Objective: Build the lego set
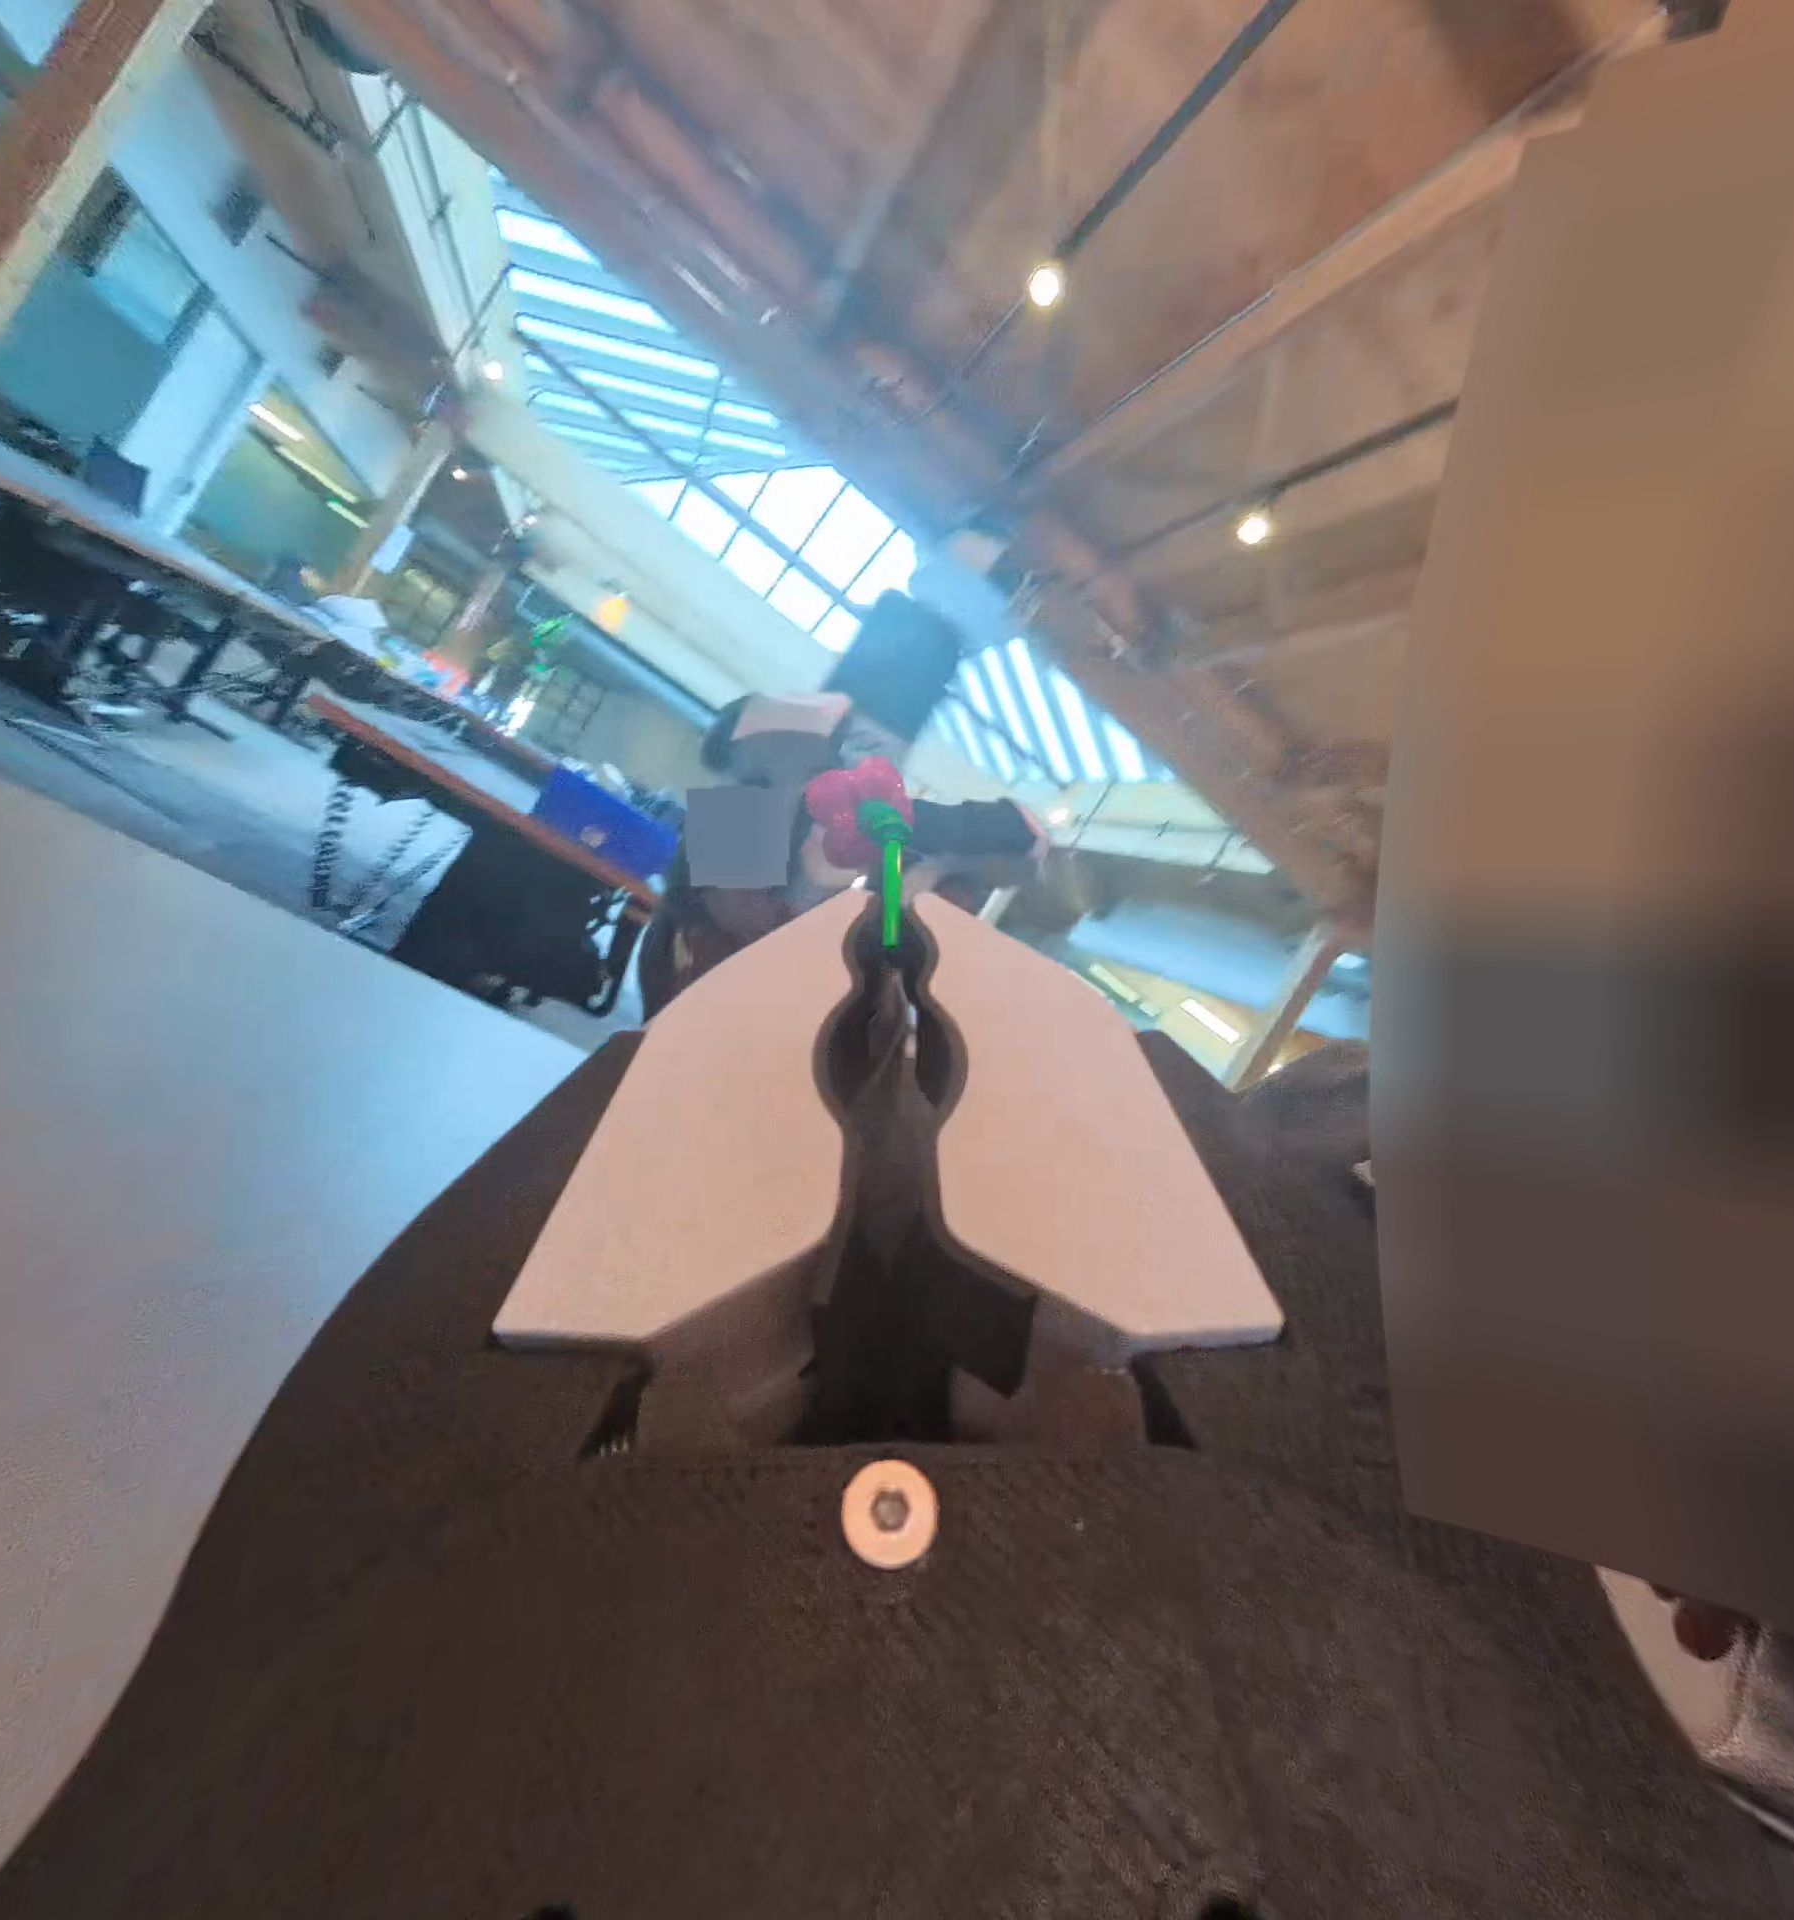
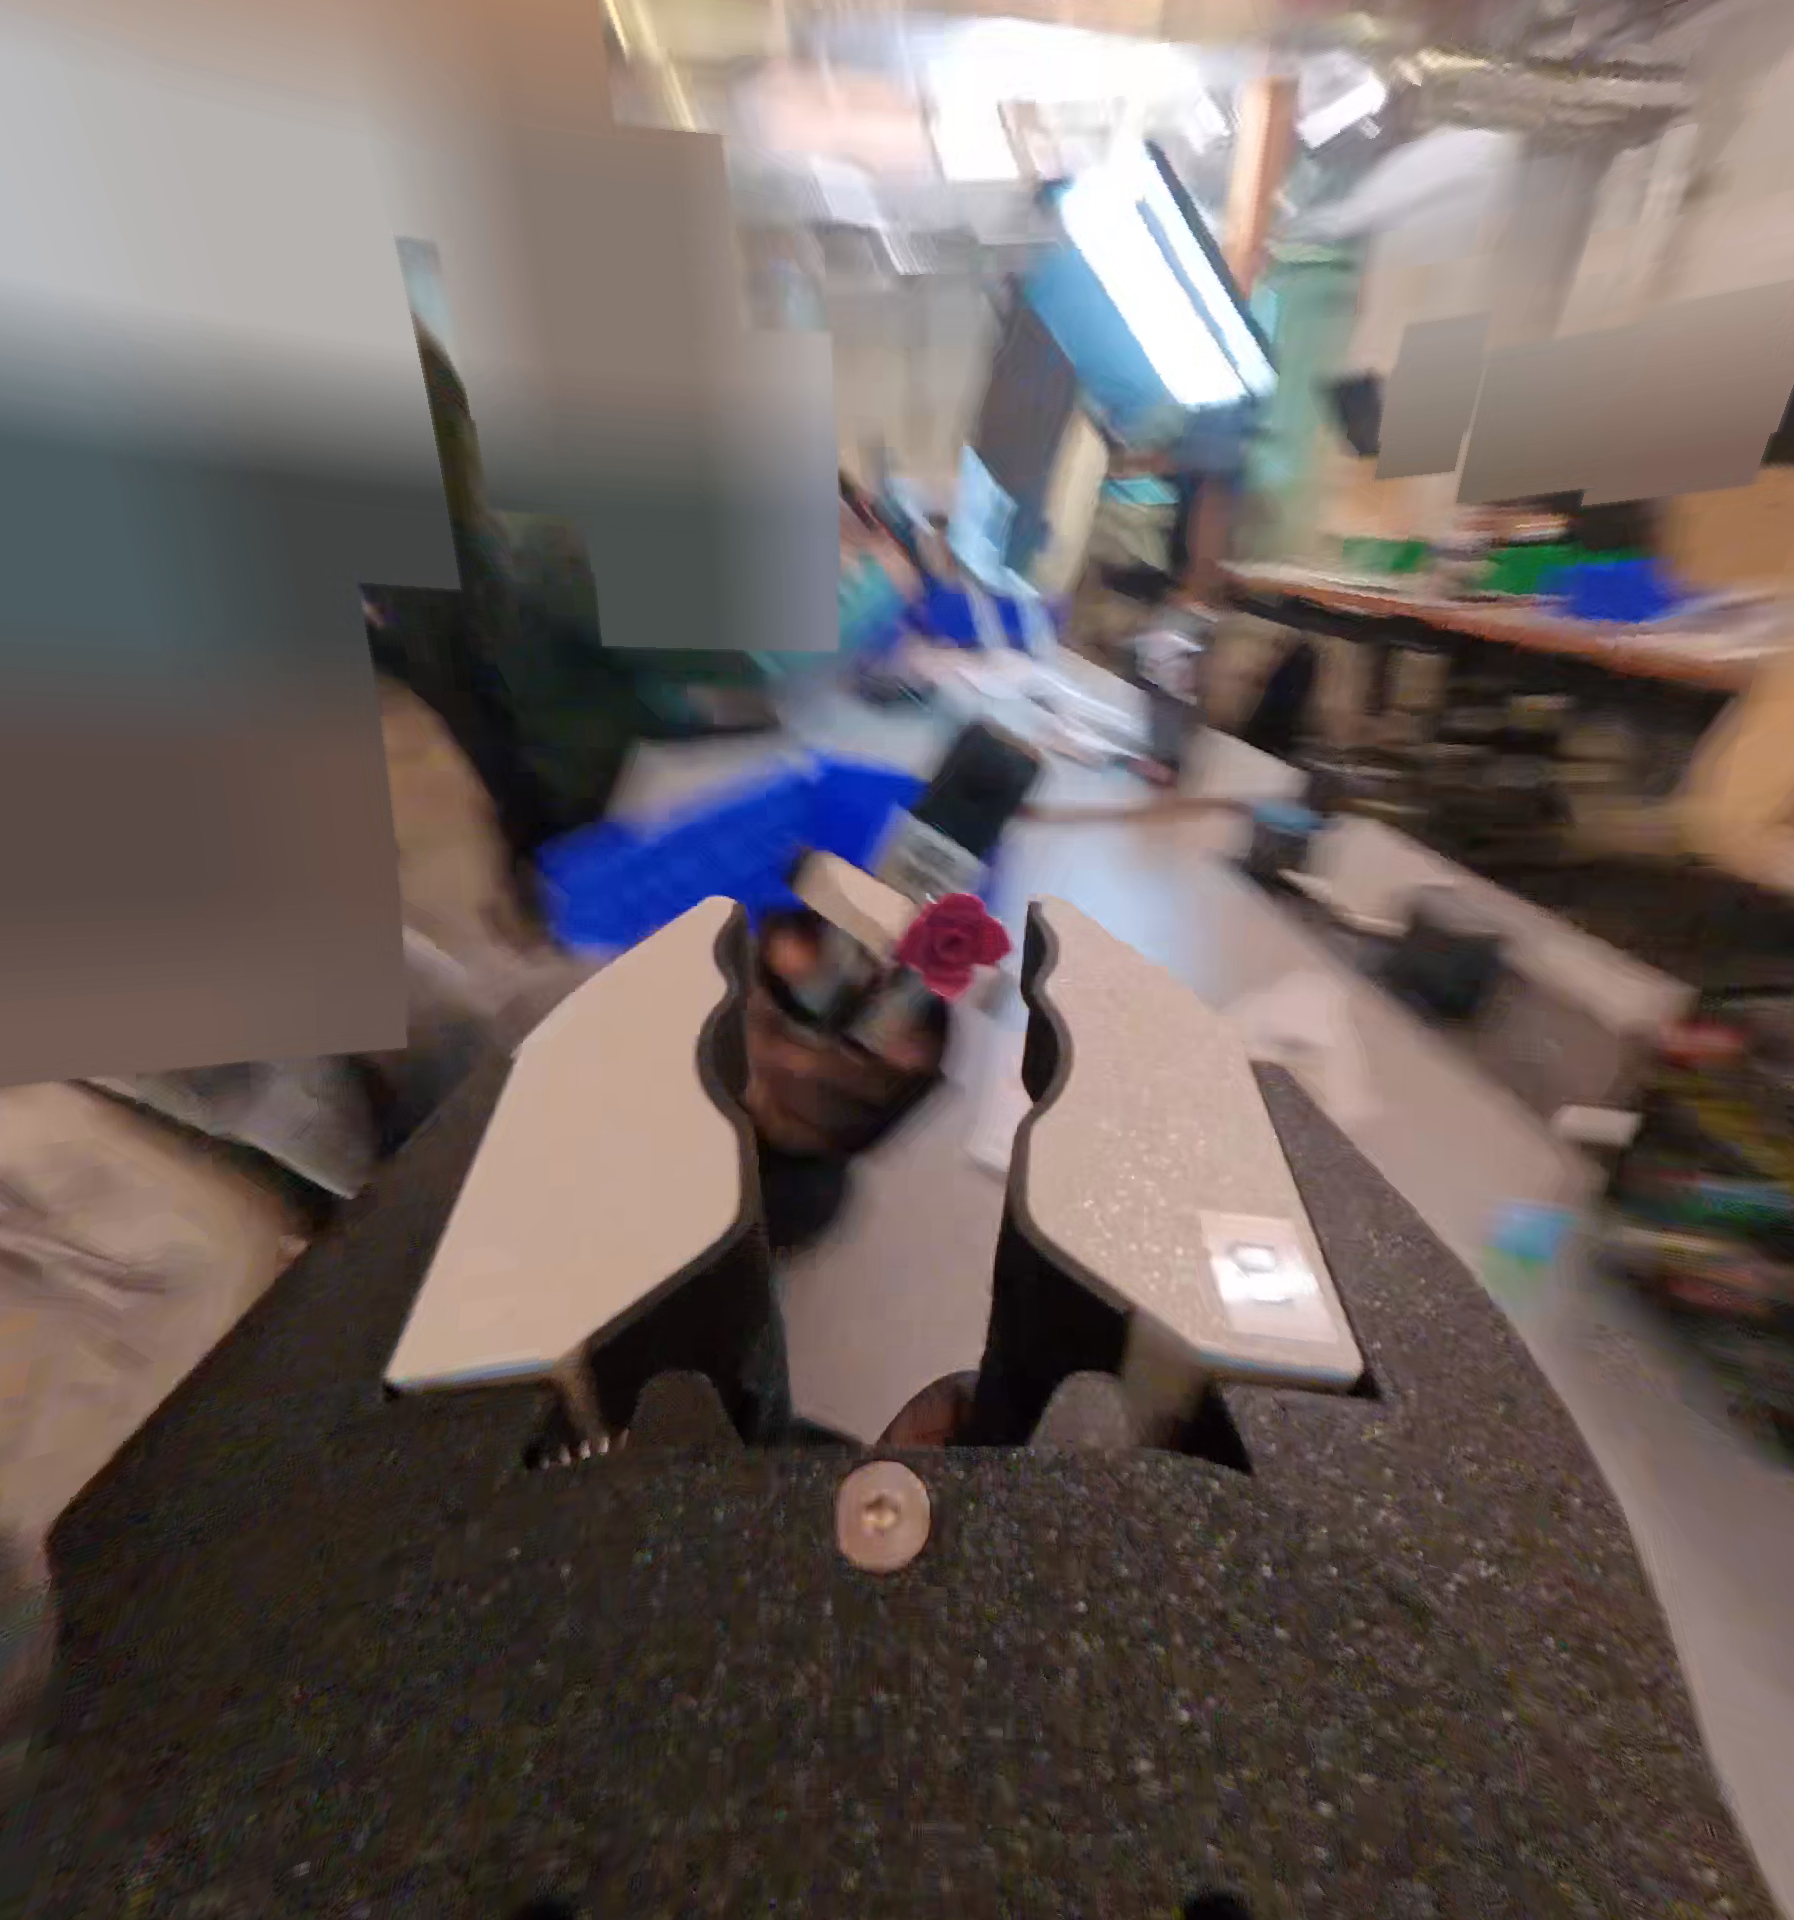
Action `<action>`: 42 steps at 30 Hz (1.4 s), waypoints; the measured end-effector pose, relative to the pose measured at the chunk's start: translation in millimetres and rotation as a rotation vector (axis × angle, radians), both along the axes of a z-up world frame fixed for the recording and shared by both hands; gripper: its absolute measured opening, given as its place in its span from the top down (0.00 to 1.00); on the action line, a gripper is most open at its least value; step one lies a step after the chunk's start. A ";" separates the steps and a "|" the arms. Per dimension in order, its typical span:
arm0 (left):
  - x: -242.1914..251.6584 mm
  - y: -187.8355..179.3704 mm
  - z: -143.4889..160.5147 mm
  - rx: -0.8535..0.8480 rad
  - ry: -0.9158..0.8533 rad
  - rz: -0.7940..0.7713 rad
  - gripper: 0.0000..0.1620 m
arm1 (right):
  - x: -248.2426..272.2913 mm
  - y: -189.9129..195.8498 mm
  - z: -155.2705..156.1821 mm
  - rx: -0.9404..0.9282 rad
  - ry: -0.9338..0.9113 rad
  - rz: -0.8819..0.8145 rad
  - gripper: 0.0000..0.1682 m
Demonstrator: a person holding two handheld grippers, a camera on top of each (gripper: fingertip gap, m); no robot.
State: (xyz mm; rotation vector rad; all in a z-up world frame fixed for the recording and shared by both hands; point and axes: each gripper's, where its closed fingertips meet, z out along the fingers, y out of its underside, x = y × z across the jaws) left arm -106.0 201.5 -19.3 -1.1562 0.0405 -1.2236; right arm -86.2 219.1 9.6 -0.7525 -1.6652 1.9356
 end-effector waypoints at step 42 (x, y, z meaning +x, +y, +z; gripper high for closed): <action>-136.3 106.2 -211.8 -0.877 0.979 0.628 0.66 | -129.8 105.0 -189.0 -0.110 -0.427 -0.824 0.85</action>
